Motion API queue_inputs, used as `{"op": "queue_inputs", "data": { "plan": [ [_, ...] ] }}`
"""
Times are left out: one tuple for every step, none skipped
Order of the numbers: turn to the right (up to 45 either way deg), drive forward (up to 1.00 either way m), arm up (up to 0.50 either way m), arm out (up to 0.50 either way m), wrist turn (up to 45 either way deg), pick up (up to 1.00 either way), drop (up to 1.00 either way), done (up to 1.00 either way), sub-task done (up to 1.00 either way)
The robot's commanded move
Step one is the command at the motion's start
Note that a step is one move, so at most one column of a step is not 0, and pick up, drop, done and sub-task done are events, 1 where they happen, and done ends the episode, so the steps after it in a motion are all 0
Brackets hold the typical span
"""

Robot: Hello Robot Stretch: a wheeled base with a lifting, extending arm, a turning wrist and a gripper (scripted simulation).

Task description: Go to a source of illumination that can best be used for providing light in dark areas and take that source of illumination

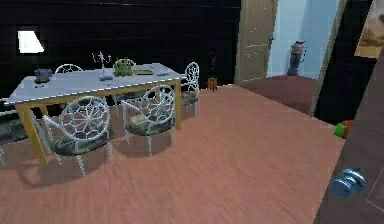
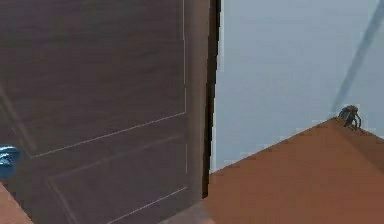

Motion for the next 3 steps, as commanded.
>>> {"op": "queue_inputs", "data": {
  "plan": [
    [-3.0, 0.0, 0.0, 0.0, 0.0, 0.0, 0.0, 0.0, 0.0],
    [-12.0, 0.0, 0.0, 0.0, 0.0, 0.0, 0.0, 0.0, 0.0],
    [0.0, 0.5, 0.0, 0.0, 0.0, 0.0, 0.0, 0.0, 0.0]
  ]
}}
